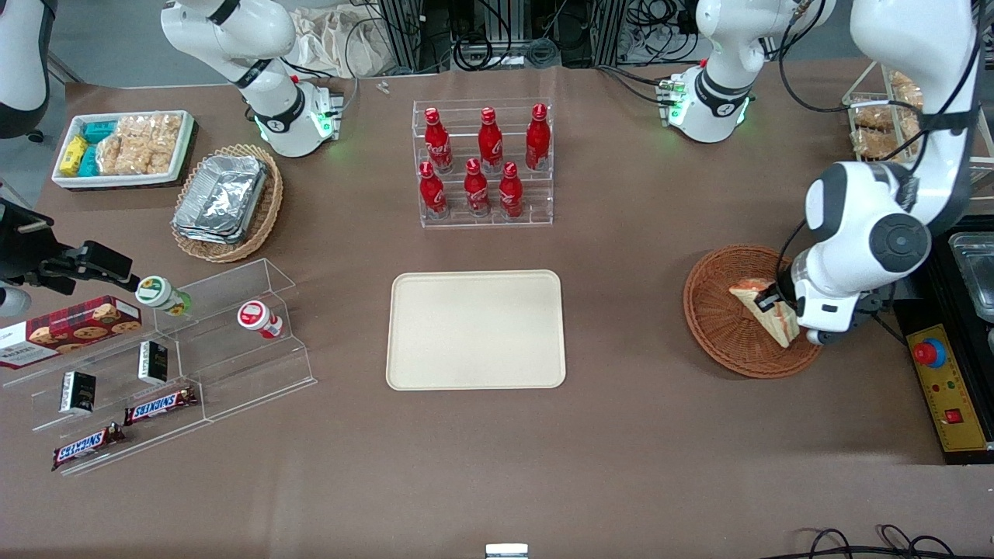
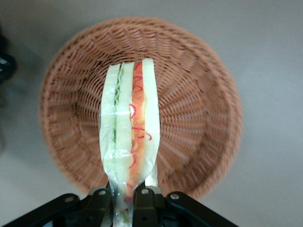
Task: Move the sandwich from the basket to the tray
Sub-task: 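Carry the held sandwich with the left gripper over the cream tray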
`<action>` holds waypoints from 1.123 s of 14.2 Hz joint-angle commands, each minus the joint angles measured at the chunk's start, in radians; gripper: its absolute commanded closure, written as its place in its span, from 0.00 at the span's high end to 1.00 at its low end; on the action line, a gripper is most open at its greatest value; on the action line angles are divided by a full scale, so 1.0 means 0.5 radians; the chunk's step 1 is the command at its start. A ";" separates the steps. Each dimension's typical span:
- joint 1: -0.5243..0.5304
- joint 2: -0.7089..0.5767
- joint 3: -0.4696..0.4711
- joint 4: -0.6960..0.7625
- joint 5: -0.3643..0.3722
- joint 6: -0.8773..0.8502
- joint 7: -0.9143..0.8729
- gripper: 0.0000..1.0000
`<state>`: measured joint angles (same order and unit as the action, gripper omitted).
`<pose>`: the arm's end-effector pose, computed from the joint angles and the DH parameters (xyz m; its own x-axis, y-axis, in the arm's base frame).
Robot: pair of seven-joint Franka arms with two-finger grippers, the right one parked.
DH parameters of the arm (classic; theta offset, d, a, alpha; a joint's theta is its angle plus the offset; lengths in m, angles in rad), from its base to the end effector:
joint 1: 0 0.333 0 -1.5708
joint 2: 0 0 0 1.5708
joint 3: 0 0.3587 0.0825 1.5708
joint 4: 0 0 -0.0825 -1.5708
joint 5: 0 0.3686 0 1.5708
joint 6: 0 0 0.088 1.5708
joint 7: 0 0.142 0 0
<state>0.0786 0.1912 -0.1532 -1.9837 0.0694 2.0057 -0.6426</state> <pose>0.5613 -0.0328 0.3744 0.8514 0.5115 -0.1161 0.4989 -0.8580 -0.1222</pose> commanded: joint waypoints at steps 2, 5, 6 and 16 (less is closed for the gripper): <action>-0.034 0.022 -0.172 0.628 0.005 -0.629 0.110 0.00; -0.034 0.059 -0.414 0.752 -0.016 -0.655 0.110 0.00; -0.038 0.099 -0.494 0.752 -0.092 -0.625 0.110 0.00; -0.574 0.810 -0.718 0.755 0.029 0.323 -0.012 0.00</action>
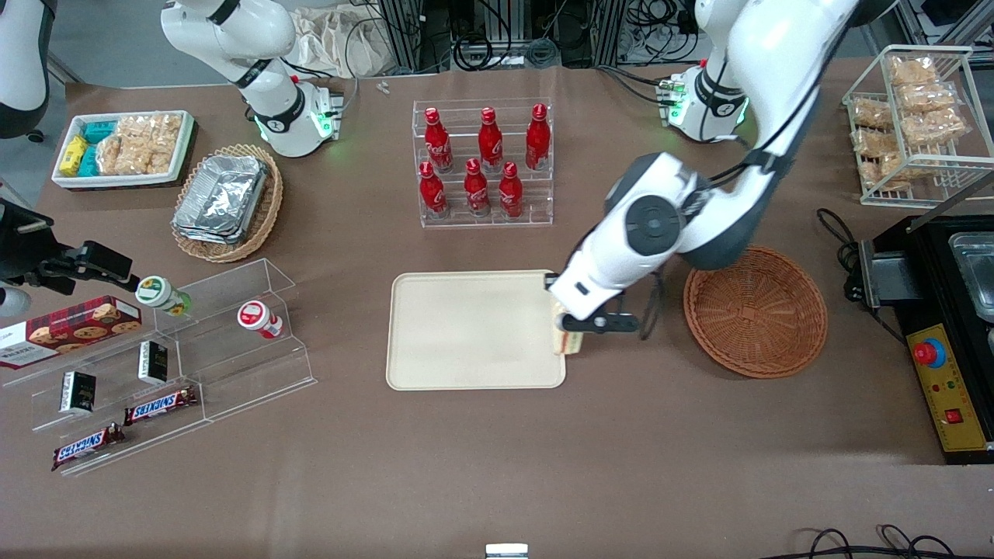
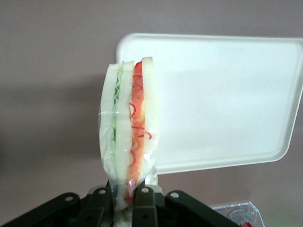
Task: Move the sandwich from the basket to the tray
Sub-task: 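Carry the held sandwich with the left gripper over the cream tray, then lower the sandwich onto the tray and open the left gripper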
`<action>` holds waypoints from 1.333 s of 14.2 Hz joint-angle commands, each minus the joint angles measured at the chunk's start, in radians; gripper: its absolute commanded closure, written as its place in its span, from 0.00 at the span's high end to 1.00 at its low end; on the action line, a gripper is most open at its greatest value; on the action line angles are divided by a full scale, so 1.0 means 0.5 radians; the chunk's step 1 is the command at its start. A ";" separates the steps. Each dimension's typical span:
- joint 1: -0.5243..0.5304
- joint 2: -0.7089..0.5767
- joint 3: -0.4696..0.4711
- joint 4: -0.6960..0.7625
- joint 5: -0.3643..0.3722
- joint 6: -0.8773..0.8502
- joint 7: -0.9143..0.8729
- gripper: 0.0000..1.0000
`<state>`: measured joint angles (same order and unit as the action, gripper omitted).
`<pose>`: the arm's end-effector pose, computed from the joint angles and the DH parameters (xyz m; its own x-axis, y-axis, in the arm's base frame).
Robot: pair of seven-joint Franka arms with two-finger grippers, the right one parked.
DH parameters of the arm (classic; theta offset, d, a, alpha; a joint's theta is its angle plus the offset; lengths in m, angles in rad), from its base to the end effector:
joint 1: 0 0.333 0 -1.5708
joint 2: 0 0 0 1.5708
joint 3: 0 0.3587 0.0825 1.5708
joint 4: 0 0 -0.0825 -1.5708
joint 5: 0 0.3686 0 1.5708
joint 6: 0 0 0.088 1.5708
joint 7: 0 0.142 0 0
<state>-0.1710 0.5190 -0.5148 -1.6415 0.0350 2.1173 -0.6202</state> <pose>0.5585 -0.3935 0.3594 0.9933 -0.0337 -0.1101 -0.0128 -0.9826 0.1854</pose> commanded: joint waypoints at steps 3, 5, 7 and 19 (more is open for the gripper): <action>-0.143 0.339 0.011 0.068 0.218 0.302 -0.054 0.00; -0.140 0.391 0.011 0.068 0.304 0.312 -0.024 0.00; -0.143 0.419 0.011 0.062 0.353 0.309 -0.030 0.00; 0.014 0.303 0.011 0.071 0.314 0.303 -0.060 1.00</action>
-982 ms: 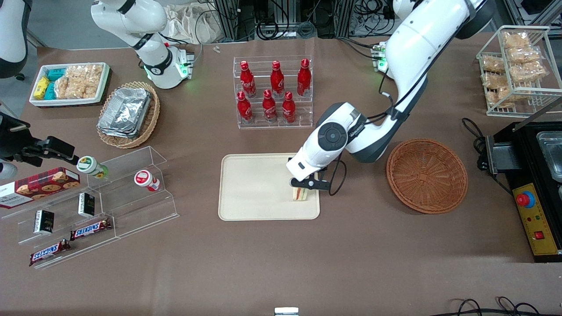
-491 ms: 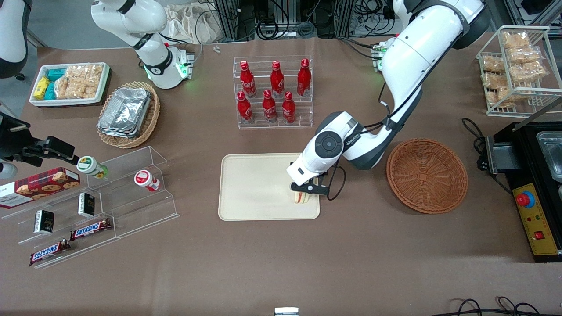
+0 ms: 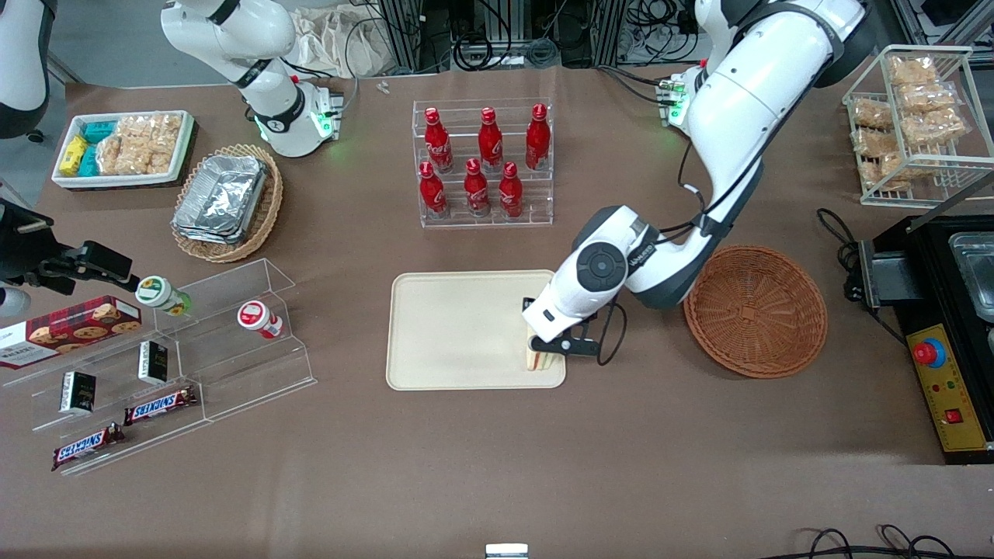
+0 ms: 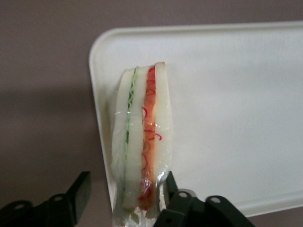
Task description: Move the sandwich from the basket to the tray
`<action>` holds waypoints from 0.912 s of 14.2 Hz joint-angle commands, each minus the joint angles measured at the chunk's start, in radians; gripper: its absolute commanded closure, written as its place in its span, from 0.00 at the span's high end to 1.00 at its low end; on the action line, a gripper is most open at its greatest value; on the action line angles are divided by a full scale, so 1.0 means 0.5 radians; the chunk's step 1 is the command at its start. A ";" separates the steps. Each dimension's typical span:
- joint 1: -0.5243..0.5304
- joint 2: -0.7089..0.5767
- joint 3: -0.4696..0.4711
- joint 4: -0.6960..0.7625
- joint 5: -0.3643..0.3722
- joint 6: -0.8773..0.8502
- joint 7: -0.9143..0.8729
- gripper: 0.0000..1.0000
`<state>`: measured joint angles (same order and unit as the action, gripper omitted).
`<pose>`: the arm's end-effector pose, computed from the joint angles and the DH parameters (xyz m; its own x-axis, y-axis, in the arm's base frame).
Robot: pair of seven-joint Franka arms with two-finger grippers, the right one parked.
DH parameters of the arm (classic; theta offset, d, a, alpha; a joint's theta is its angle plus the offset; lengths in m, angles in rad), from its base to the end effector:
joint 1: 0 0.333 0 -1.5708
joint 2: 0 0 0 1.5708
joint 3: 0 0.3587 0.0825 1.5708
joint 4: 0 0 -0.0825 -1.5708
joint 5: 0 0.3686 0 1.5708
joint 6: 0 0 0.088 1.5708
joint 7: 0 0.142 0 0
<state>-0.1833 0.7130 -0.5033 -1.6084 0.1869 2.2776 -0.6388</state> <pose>0.5882 -0.4004 0.2608 0.9962 -0.0598 -0.0637 -0.0483 -0.9845 0.1689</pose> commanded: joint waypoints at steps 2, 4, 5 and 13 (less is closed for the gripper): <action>0.090 -0.168 -0.012 0.002 0.010 -0.036 -0.020 1.00; 0.100 -0.244 -0.012 0.005 0.010 -0.061 -0.023 1.00; 0.103 -0.293 -0.012 0.002 0.007 -0.091 -0.023 1.00; 0.568 -0.763 -0.018 -0.001 -0.122 -0.636 0.038 1.00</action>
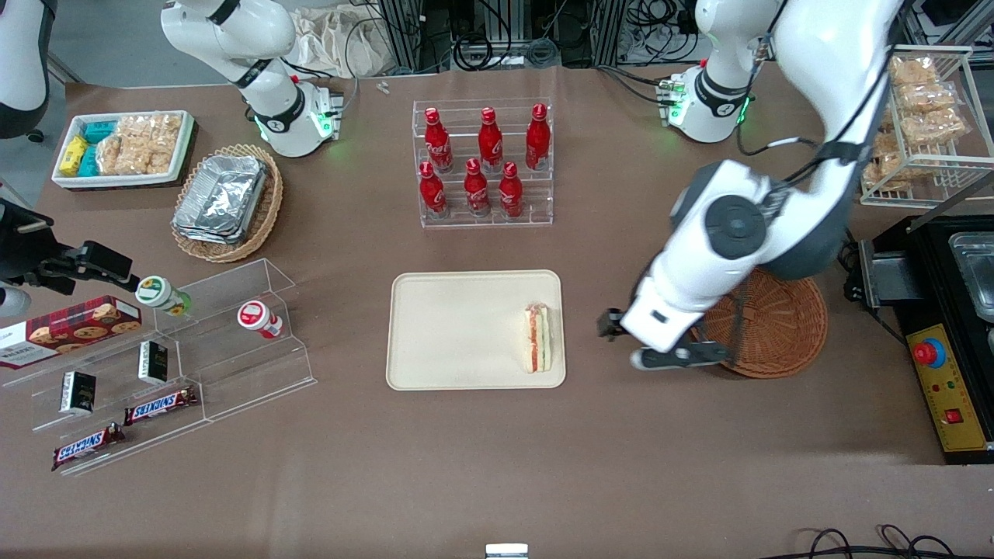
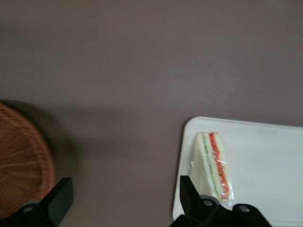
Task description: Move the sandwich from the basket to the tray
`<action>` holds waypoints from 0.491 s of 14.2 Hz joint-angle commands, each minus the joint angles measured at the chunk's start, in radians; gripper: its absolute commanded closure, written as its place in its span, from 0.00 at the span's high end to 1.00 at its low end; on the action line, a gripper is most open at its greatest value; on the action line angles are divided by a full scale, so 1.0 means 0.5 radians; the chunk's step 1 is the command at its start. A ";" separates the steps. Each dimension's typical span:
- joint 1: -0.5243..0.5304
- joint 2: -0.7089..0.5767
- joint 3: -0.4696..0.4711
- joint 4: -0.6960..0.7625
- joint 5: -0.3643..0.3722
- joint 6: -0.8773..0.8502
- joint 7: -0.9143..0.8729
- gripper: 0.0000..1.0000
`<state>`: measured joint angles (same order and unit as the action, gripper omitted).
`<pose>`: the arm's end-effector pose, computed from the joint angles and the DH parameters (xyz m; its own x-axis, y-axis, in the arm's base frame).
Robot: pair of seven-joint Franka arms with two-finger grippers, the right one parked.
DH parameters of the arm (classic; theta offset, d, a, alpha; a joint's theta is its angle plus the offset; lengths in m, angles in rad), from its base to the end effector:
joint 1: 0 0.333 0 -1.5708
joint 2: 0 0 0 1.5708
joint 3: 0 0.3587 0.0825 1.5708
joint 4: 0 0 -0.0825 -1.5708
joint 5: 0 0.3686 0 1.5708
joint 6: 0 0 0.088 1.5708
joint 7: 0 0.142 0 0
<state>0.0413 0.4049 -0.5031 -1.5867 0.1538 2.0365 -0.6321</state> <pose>0.6311 -0.2485 0.4444 0.9870 0.1528 0.0501 0.1476 -0.9844 0.0959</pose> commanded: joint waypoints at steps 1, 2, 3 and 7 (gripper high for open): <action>0.150 -0.211 -0.019 -0.048 -0.056 -0.252 0.073 1.00; 0.193 -0.278 -0.016 -0.066 -0.065 -0.317 0.126 1.00; 0.248 -0.349 -0.015 -0.088 -0.093 -0.381 0.156 1.00; 0.472 -0.555 -0.015 -0.186 -0.224 -0.548 0.310 1.00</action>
<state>0.2097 0.2054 -0.5029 -1.6064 0.0833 1.7716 -0.5324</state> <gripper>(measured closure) 0.000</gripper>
